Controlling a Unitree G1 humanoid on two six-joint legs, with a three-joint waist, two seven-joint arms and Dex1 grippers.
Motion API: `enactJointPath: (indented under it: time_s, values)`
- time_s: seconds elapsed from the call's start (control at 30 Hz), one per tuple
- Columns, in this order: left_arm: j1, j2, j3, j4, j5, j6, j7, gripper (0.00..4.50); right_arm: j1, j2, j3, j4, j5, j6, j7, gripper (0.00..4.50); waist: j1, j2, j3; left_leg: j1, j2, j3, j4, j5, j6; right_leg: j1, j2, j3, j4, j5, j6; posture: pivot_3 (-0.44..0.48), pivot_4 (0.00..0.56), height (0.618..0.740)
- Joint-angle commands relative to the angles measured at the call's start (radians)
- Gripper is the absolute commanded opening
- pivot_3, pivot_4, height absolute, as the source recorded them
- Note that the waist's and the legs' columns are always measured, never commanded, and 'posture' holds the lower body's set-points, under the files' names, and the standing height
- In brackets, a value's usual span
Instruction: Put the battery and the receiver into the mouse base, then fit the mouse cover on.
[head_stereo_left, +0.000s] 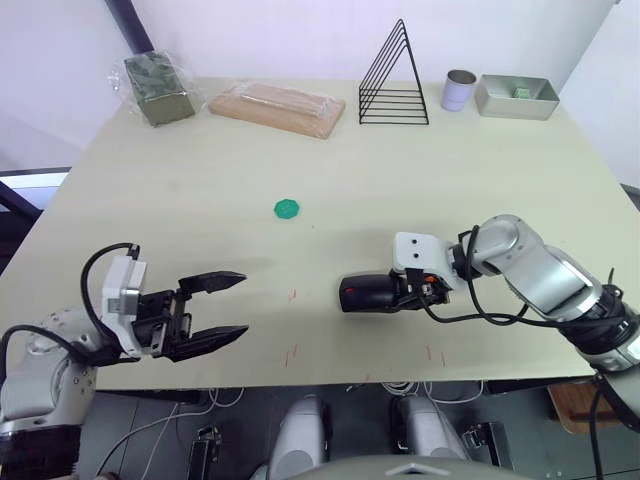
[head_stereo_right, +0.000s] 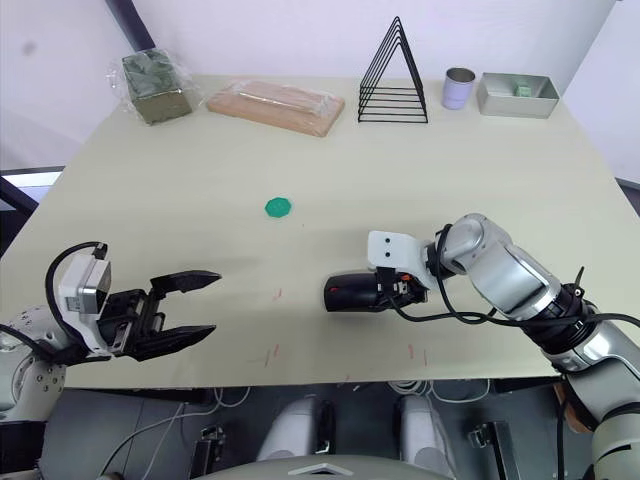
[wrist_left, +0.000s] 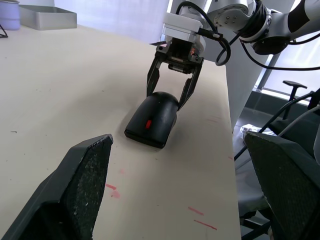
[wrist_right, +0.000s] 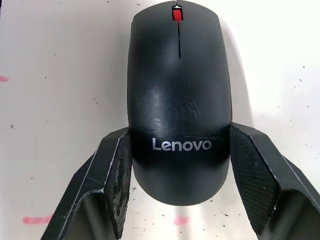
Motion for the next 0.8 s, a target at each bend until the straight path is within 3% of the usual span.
enactJointPath:
  time_s: [0.03,0.13,0.17,0.37,0.7,0.8]
  values:
    - [-0.001,-0.001,0.026,-0.029,-0.018,-0.005,0.000,4.50,-0.015,0.000,-0.009,-0.016,-0.003,-0.010,0.010,2.88,0.000,0.000,0.000,0.000,0.000,0.000,0.000,0.000,0.000,0.000,0.000,0.000,0.000,0.000,0.000,0.000,0.150,0.740]
    - [0.008,-0.005,0.030,-0.030,-0.017,-0.008,-0.001,4.50,-0.016,0.002,-0.012,-0.013,-0.007,-0.016,0.008,4.36,0.000,0.000,0.000,0.000,0.000,0.000,0.000,0.000,0.000,0.000,0.000,0.000,0.000,0.000,0.000,0.000,0.150,0.740]
    - [0.008,-0.005,0.030,-0.030,-0.018,-0.008,-0.001,4.50,-0.016,0.002,-0.012,-0.014,-0.007,-0.016,0.010,4.45,0.000,0.000,0.000,0.000,0.000,0.000,0.000,0.000,0.000,0.000,0.000,0.000,0.001,0.000,0.000,0.000,0.150,0.740]
    - [0.010,-0.006,0.030,-0.029,-0.017,-0.008,0.000,4.50,-0.018,0.004,-0.025,-0.023,-0.003,-0.013,0.007,4.45,0.000,0.000,0.000,0.000,0.000,0.000,0.001,0.000,0.000,0.000,0.000,0.000,0.001,0.000,0.000,0.000,0.150,0.740]
    - [0.014,-0.012,0.032,-0.023,-0.013,-0.014,0.004,4.50,-0.005,0.148,-0.231,-0.067,0.190,0.077,-0.078,4.45,0.000,-0.001,0.000,0.000,0.000,0.000,0.001,0.000,0.000,0.000,0.000,0.000,0.003,0.000,0.000,0.000,0.150,0.740]
    - [0.012,-0.014,0.030,-0.018,-0.011,-0.015,0.003,4.50,0.006,0.175,-0.196,-0.077,0.180,0.090,-0.128,3.13,0.001,-0.001,-0.001,0.000,0.000,0.000,0.002,0.000,0.000,0.000,0.000,0.000,0.003,0.000,0.000,0.000,0.150,0.740]
